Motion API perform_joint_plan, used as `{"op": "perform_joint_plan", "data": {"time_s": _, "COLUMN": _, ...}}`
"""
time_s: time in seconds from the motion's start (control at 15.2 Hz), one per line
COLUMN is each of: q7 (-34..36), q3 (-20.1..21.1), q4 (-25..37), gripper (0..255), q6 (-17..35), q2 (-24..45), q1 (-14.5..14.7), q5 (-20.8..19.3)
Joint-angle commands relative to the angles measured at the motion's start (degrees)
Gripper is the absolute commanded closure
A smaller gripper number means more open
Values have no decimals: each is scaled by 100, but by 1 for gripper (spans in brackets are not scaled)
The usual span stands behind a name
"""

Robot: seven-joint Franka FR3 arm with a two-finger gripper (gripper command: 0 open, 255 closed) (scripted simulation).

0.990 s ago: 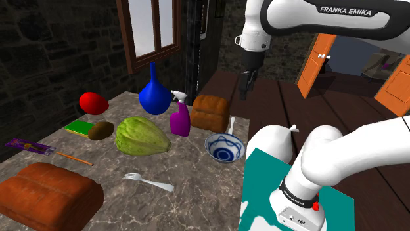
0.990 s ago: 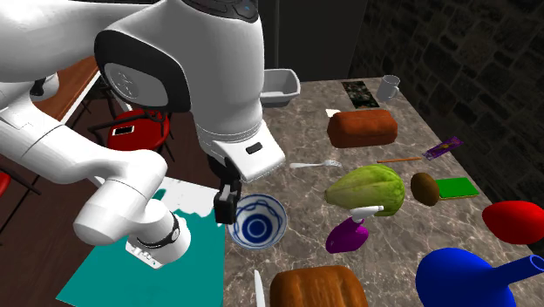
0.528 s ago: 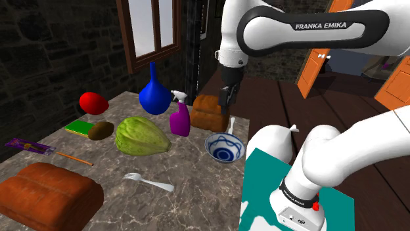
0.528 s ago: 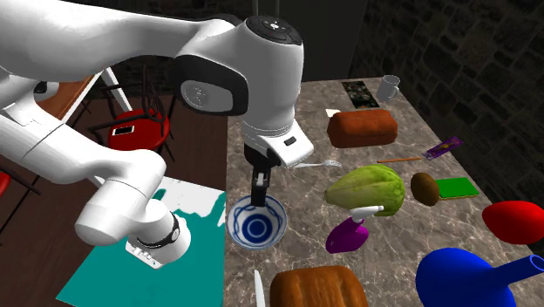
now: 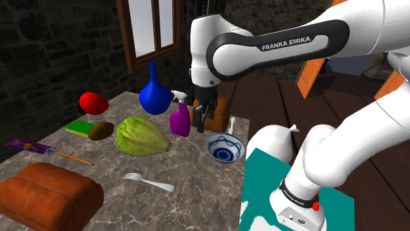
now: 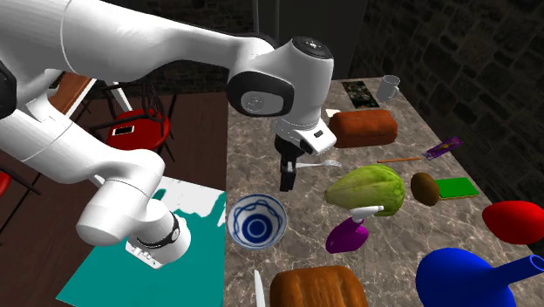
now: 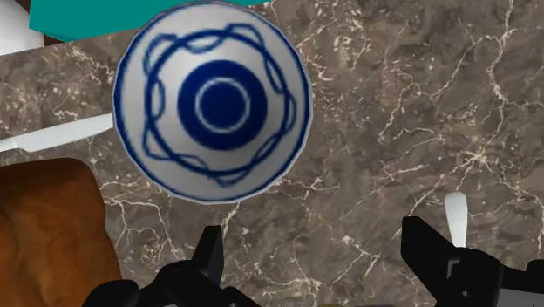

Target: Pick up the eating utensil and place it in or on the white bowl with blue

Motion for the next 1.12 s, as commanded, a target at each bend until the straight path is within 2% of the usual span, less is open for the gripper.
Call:
{"op": "perform_joint_plan", "data": {"time_s": 0.0, "q7": 165, "q3": 176, "q4": 36, "gripper": 0, "q6": 273, "q2": 316, "q1": 58, "q5": 25}}
{"op": "perform_joint_plan", "data": {"time_s": 0.53, "q7": 942, "q3": 818, "q4": 685, "gripper": 0, "q6": 1045, "q2": 1828, "q1": 273, "q5": -213}}
{"op": "perform_joint_plan", "data": {"time_s": 1.06, "q7": 1829, "q3": 1163, "q4": 1754, "gripper": 0, "q6": 1484, "q2": 3552, "q1": 681, "q5": -917}}
